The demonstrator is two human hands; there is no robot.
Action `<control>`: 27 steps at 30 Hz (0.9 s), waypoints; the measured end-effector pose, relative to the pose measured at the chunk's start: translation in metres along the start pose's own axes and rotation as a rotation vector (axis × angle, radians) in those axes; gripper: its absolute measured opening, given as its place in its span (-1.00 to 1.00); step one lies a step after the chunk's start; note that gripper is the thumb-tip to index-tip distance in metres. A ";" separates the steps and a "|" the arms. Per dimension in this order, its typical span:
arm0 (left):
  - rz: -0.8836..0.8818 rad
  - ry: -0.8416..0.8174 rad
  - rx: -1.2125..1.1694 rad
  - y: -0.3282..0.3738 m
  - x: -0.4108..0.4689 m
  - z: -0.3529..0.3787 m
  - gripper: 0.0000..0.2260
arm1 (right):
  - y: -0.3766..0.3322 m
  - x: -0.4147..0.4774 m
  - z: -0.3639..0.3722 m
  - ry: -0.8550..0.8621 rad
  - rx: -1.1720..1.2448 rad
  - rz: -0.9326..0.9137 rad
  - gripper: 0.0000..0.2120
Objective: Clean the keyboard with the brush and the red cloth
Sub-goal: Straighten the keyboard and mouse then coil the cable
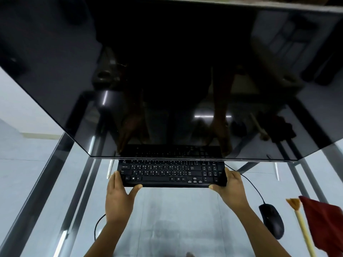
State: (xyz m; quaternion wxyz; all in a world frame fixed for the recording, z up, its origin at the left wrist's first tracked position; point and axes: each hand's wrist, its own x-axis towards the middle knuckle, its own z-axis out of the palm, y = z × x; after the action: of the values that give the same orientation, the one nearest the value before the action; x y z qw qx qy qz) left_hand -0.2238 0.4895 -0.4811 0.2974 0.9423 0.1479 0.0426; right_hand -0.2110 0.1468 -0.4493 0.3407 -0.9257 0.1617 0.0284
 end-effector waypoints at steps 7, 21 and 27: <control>-0.030 -0.020 -0.024 0.002 0.000 0.001 -0.18 | -0.004 0.001 0.001 -0.003 -0.009 -0.003 -0.52; 0.143 0.015 0.182 0.007 -0.015 0.003 -0.21 | 0.025 -0.017 -0.028 0.124 -0.257 0.008 -0.43; 0.481 -0.189 0.242 0.064 -0.033 0.040 -0.35 | 0.092 -0.068 -0.057 0.168 -0.413 0.009 -0.62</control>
State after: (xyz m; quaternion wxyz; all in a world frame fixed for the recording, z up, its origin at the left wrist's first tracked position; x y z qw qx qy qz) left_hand -0.2325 0.4078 -0.4769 0.1766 0.9787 -0.1045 0.0062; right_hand -0.3078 0.0632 -0.4520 0.1292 -0.9742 0.1845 -0.0148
